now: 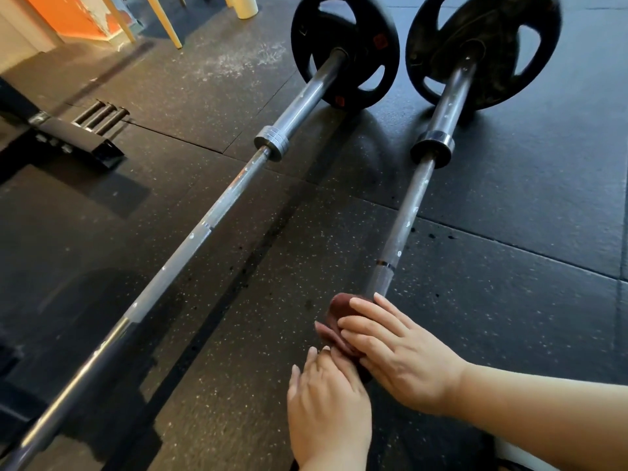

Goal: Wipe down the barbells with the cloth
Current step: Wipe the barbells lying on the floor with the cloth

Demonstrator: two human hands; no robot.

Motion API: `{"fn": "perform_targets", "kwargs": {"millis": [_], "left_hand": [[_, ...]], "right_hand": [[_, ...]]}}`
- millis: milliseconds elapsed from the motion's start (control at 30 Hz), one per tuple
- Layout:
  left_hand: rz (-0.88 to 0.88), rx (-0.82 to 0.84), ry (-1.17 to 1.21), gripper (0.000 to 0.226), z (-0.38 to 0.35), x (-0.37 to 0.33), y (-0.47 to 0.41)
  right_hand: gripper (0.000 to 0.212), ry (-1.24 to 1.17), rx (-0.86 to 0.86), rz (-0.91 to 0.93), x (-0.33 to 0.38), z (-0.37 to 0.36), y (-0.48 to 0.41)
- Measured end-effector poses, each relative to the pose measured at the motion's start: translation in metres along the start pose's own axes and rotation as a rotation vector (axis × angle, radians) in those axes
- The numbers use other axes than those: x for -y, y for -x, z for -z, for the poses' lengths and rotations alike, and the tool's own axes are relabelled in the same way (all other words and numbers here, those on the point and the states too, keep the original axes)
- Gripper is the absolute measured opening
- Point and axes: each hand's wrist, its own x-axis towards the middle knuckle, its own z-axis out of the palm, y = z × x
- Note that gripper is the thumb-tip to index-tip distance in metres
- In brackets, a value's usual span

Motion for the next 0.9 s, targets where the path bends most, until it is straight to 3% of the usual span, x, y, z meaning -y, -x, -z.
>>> {"fn": "perform_targets", "kwargs": {"millis": [233,367,467,600,767,833,900], "left_hand": [[0.031,0.053,-0.041,0.102,0.007,-0.003,0.000],[0.047,0.081,-0.063,0.077,0.006,-0.002,0.001],[0.041,0.088,-0.087,0.083,0.004,-0.003,0.002],[0.060,0.067,-0.063,0.086,0.005,-0.004,0.004],[0.075,0.044,-0.041,0.098,0.005,-0.003,0.003],[0.077,0.044,-0.035,0.097,0.005,-0.005,0.003],[0.088,0.063,-0.023,0.092,0.008,-0.007,0.004]], "right_hand": [[0.034,0.032,0.148,0.067,-0.017,0.017,-0.040],[0.038,-0.047,0.040,0.010,-0.014,0.004,-0.002],[0.036,-0.070,0.050,0.001,-0.011,0.007,-0.009],[0.040,0.073,0.174,0.085,-0.032,0.025,-0.046],[0.042,-0.005,0.027,-0.243,-0.057,0.029,-0.040],[0.039,-0.040,-0.016,-0.280,-0.041,0.025,-0.038],[0.038,-0.016,0.010,-0.202,-0.021,0.018,-0.031]]}}
